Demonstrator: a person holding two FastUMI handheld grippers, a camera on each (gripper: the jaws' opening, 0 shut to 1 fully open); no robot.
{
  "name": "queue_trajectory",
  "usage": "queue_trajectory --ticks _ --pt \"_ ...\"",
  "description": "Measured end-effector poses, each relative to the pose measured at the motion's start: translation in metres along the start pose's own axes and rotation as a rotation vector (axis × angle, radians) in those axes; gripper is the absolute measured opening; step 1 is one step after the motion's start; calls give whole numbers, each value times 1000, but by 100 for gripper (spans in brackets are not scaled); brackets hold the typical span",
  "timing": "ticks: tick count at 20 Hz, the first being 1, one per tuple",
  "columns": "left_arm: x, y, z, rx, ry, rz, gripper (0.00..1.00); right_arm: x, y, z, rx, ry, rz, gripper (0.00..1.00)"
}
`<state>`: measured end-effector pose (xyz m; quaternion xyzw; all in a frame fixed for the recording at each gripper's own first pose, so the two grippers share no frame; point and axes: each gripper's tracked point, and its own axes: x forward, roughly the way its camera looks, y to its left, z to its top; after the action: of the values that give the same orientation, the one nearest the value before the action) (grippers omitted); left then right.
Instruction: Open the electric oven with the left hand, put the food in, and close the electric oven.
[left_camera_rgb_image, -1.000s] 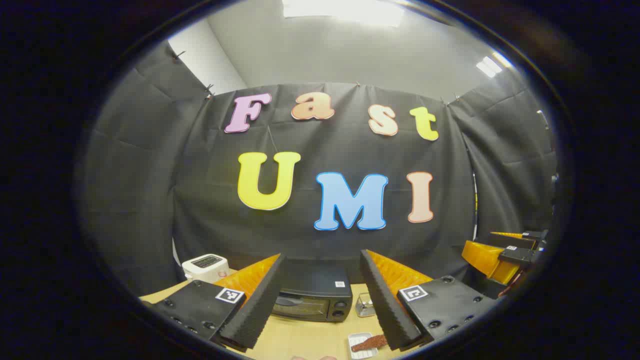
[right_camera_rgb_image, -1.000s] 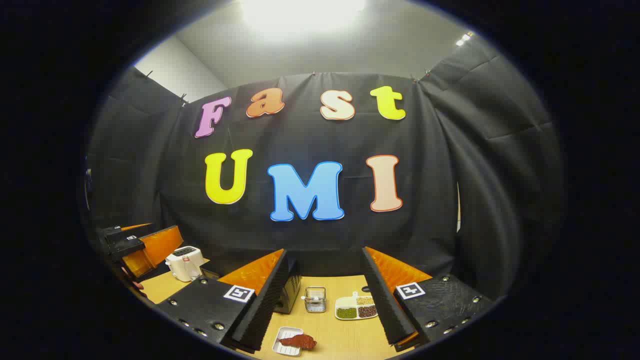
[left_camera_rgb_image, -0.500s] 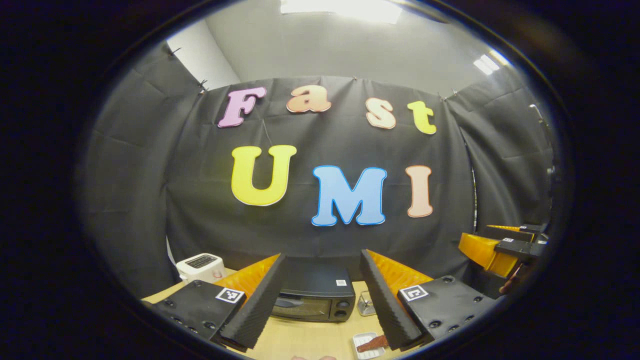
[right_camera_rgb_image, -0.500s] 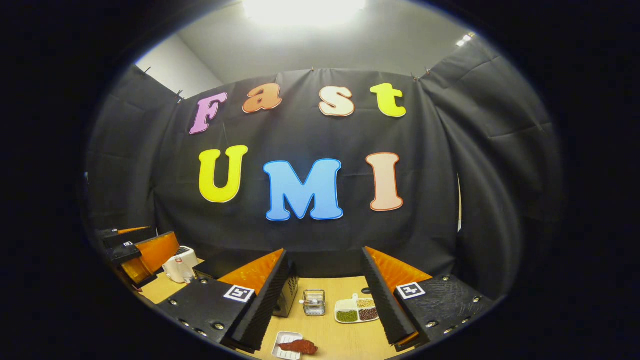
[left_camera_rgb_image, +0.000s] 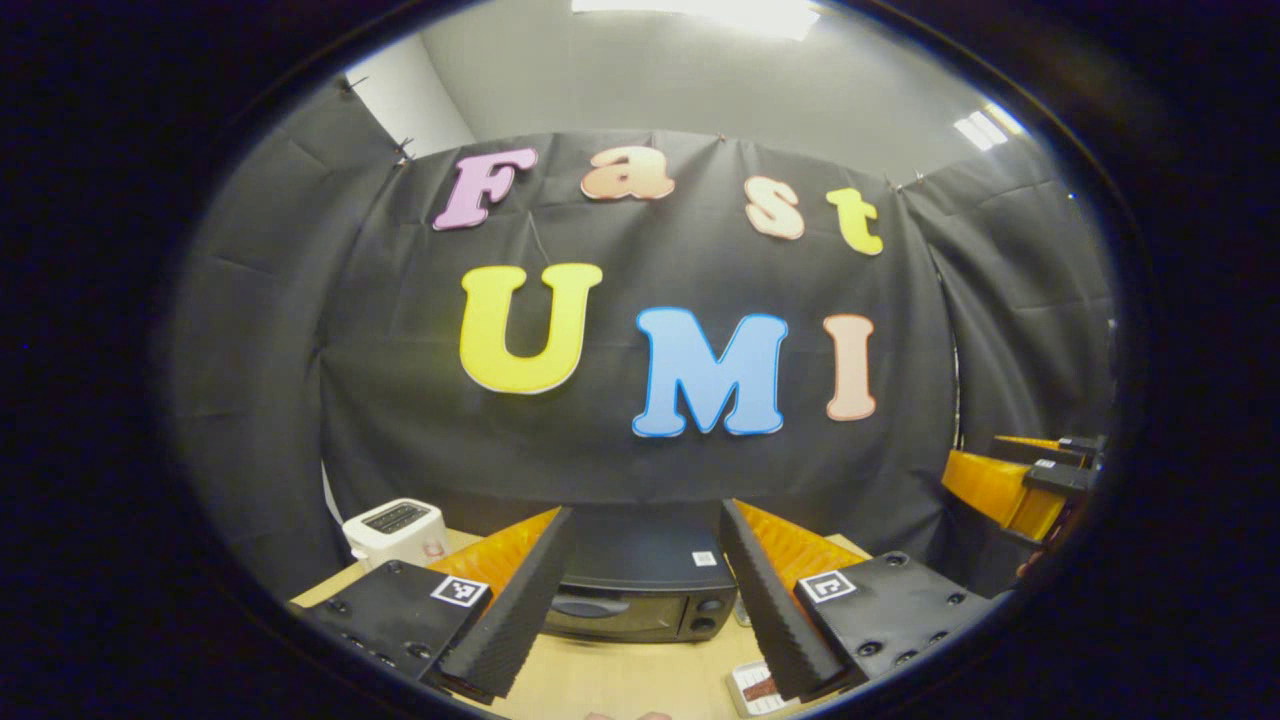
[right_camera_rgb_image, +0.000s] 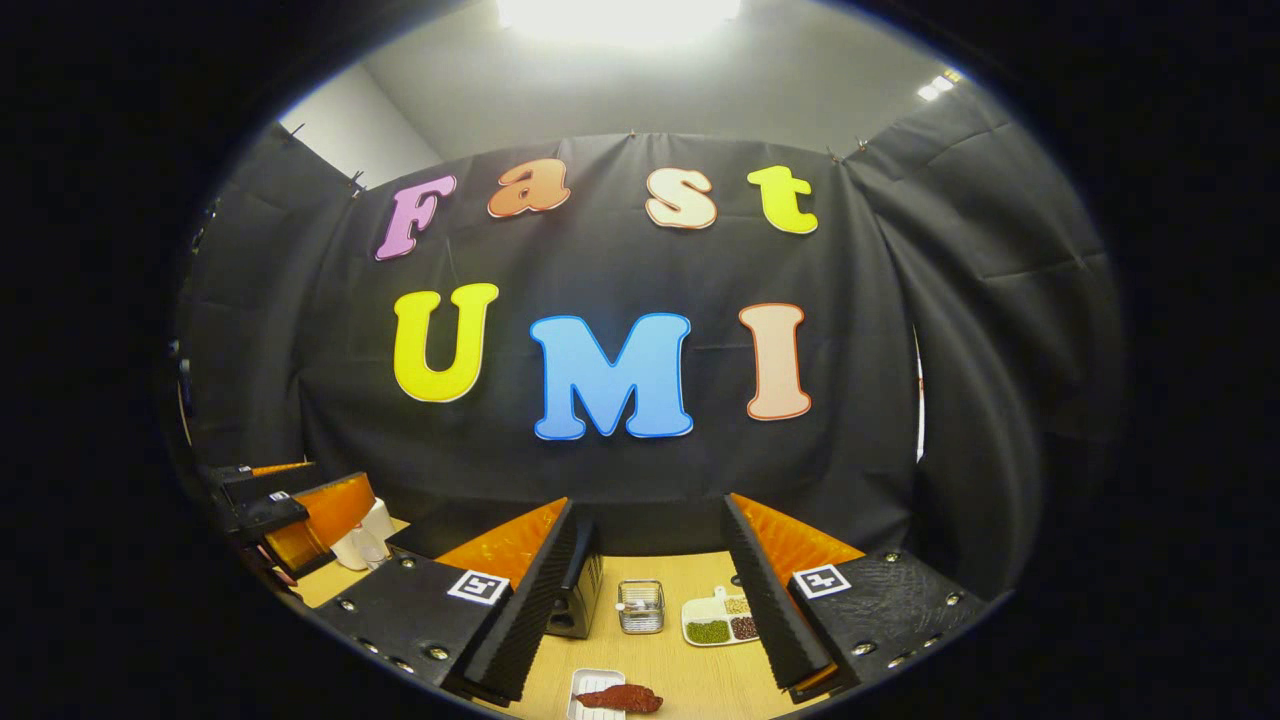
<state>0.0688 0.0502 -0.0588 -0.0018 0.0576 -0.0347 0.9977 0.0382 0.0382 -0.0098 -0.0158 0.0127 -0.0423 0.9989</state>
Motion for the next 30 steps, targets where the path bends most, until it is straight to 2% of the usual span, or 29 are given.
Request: queue_trajectory --ticks 8,10,11,13,14,17,21,25,27,29,30 --pt "54 19 -88 32 186 -21 99 4 -7 -18 -10 47 -40 88" --pt "71 23 -104 33 216 -33 99 2 -11 -23 -18 68 -54 88" --pt "82 26 -113 30 231 -35 95 0 -13 -27 -23 79 -60 88" --pt "100 29 -130 35 270 -49 99 -3 -19 -31 -35 91 -75 88" --pt "110 33 -139 49 279 -47 95 -5 -23 -32 -39 96 -86 88" --pt "134 45 -156 87 304 -33 98 -12 -33 -40 -43 121 -113 88" --pt "154 55 -183 135 341 -21 97 -16 -39 -40 -51 129 -135 88" --pt "165 57 -205 109 392 -26 100 -16 -39 -41 -73 134 -138 88" --pt "163 60 -217 108 428 -26 97 -15 -39 -40 -71 132 -138 88" --pt "159 63 -218 74 421 -21 100 -13 -39 -38 -70 128 -135 88" --pt "159 64 -215 82 410 -24 98 -12 -39 -37 -71 125 -134 88"
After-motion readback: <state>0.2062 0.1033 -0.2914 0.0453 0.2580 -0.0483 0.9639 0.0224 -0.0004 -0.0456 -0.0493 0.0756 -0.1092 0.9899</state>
